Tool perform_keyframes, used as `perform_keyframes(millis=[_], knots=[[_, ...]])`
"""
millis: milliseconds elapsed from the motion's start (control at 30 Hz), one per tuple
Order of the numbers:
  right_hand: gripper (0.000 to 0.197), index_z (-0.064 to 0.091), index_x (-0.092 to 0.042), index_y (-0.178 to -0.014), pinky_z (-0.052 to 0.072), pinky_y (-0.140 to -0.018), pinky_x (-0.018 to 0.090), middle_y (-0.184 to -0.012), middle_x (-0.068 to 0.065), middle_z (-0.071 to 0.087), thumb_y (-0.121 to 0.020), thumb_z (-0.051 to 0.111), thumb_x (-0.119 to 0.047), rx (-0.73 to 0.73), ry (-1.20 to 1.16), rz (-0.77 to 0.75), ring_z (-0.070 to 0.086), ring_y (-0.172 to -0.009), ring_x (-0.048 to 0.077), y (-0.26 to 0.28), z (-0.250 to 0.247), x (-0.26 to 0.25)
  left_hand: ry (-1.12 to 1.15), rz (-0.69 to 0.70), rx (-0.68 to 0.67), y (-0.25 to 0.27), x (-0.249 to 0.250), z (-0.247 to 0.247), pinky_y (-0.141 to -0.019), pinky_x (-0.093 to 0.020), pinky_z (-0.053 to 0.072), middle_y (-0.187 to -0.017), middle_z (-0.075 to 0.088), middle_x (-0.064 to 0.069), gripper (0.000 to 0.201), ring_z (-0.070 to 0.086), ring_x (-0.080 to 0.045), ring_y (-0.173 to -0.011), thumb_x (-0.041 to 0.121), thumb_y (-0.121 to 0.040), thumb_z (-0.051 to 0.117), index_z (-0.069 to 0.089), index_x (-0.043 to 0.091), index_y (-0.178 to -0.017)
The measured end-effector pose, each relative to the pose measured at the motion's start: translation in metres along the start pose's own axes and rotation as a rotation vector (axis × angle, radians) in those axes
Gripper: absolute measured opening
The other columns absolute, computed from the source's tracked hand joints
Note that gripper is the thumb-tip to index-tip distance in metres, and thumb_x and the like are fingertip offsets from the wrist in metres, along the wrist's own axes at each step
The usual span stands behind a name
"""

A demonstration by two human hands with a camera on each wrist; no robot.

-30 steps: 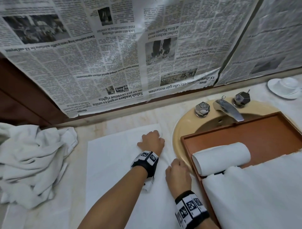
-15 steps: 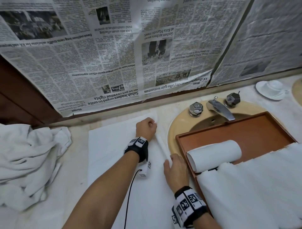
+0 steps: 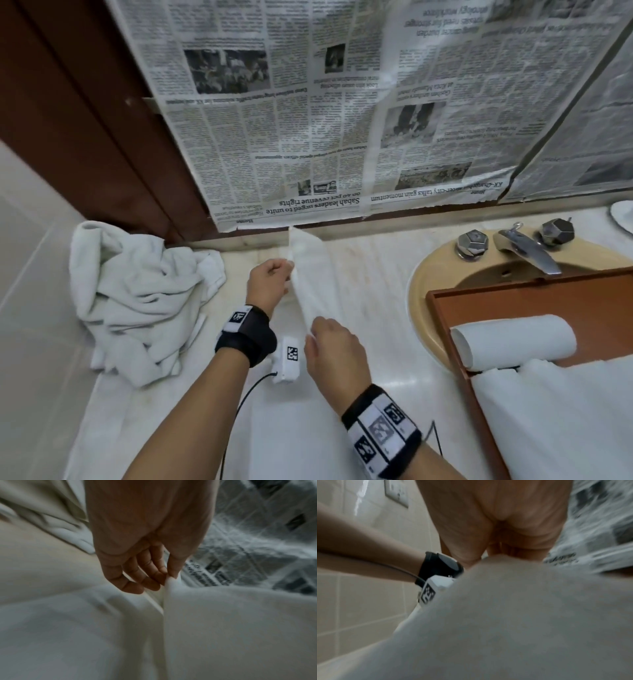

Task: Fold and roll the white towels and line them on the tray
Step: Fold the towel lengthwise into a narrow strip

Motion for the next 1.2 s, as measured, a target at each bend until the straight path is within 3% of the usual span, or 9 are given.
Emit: perform_keyframes(millis=[133, 300, 467, 600, 733, 867, 967, 1067, 1200], knots=[[0.018, 0.051, -0.01, -0.112, 0.034, -0.068, 0.031, -0.112, 0.009, 0.059, -0.1, 0.038, -0.011, -0.21, 0.044, 0.001, 0.06, -0.095, 0.029, -0.011, 0.056, -0.027, -0.183, -0.087, 0.091, -0.007, -0.037, -0.053, -0.072, -0.039, 0.054, -0.078, 0.072, 0.002, 0.017, 0.064, -0.022, -0.077, 0.037, -0.085, 0.067, 0.072, 0.021, -0.08], [0.009, 0.046, -0.014, -0.1, 0.031, -0.068, 0.03, -0.11, 0.01, 0.06, -0.098, 0.037, -0.01, -0.314, 0.045, 0.057, 0.041, -0.079, 0.022, -0.011, 0.09, -0.031, -0.349, -0.1, 0.053, -0.012, -0.046, -0.065, -0.075, -0.036, 0.059, -0.077, 0.074, -0.003, 0.03, 0.066, -0.022, -0.066, 0.046, -0.09, 0.066, 0.071, 0.017, -0.082], [0.008, 0.047, -0.013, -0.1, 0.03, -0.062, 0.031, -0.101, 0.008, 0.058, -0.098, 0.039, -0.013, -0.318, 0.054, 0.05, 0.041, -0.078, 0.022, -0.013, 0.097, -0.039, -0.616, 0.006, 0.068, -0.019, -0.046, -0.064, -0.079, -0.022, 0.041, -0.098, 0.072, -0.006, 0.02, 0.064, -0.025, -0.097, 0.026, -0.094, 0.062, 0.069, 0.01, -0.104], [0.008, 0.04, -0.013, -0.089, 0.021, -0.05, 0.025, -0.088, 0.005, 0.047, -0.097, 0.041, -0.017, -0.342, -0.004, 0.052, 0.045, -0.078, 0.024, -0.017, 0.1, -0.038, -0.681, 0.052, 0.096, -0.022, -0.047, -0.064, -0.073, -0.023, 0.038, -0.096, 0.07, -0.011, 0.02, 0.063, -0.028, -0.096, 0.022, -0.095, 0.061, 0.066, 0.005, -0.105], [0.03, 0.054, -0.012, -0.115, 0.044, -0.073, 0.031, -0.108, 0.004, 0.058, -0.099, 0.045, -0.034, -0.332, -0.083, 0.054, 0.056, -0.096, 0.023, -0.003, 0.095, -0.02, -0.671, 0.043, 0.109, -0.015, -0.05, -0.066, -0.074, -0.028, 0.039, -0.095, 0.066, -0.01, 0.025, 0.057, -0.025, -0.089, 0.026, -0.096, 0.061, 0.057, 0.005, -0.109], [0.04, 0.051, -0.019, -0.132, 0.047, -0.088, 0.033, -0.118, -0.001, 0.056, -0.1, 0.044, -0.042, -0.205, -0.171, 0.099, 0.057, -0.105, 0.018, 0.026, 0.084, 0.019, -0.695, 0.065, 0.054, 0.016, -0.057, -0.075, -0.072, -0.027, 0.039, -0.084, 0.062, -0.001, 0.027, 0.058, -0.021, -0.085, 0.027, -0.092, 0.066, 0.053, 0.011, -0.108], [0.044, 0.045, -0.017, -0.141, 0.043, -0.089, 0.025, -0.121, 0.0, 0.052, -0.101, 0.046, -0.035, -0.228, -0.181, 0.076, 0.055, -0.104, 0.016, 0.037, 0.082, 0.044, -0.736, 0.098, 0.019, 0.036, -0.068, -0.077, -0.073, -0.028, 0.04, -0.086, 0.06, -0.001, 0.026, 0.056, -0.019, -0.084, 0.022, -0.091, 0.066, 0.054, 0.011, -0.11], [0.044, 0.048, -0.013, -0.141, 0.041, -0.082, 0.021, -0.106, -0.005, 0.048, -0.099, 0.051, -0.027, -0.219, -0.204, 0.025, 0.05, -0.088, 0.011, 0.034, 0.08, 0.053, -0.74, 0.13, 0.027, 0.037, -0.068, -0.075, -0.074, -0.031, 0.042, -0.092, 0.064, -0.008, 0.027, 0.059, -0.025, -0.09, 0.017, -0.094, 0.061, 0.054, 0.011, -0.12], [0.041, 0.05, -0.012, -0.139, 0.045, -0.088, 0.028, -0.1, -0.007, 0.046, -0.099, 0.051, -0.021, -0.19, -0.215, 0.021, 0.048, -0.085, 0.011, 0.015, 0.073, 0.06, -0.77, 0.13, 0.03, 0.027, -0.06, -0.066, -0.071, -0.032, 0.041, -0.098, 0.064, -0.012, 0.029, 0.06, -0.029, -0.092, 0.019, -0.098, 0.053, 0.051, 0.015, -0.126]])
Point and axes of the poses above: each hand's wrist, its own y-axis away from the middle knuckle, its own z-axis out of the palm, x = y × z, the point moved 2 cm from there along -y, towards the middle knuckle
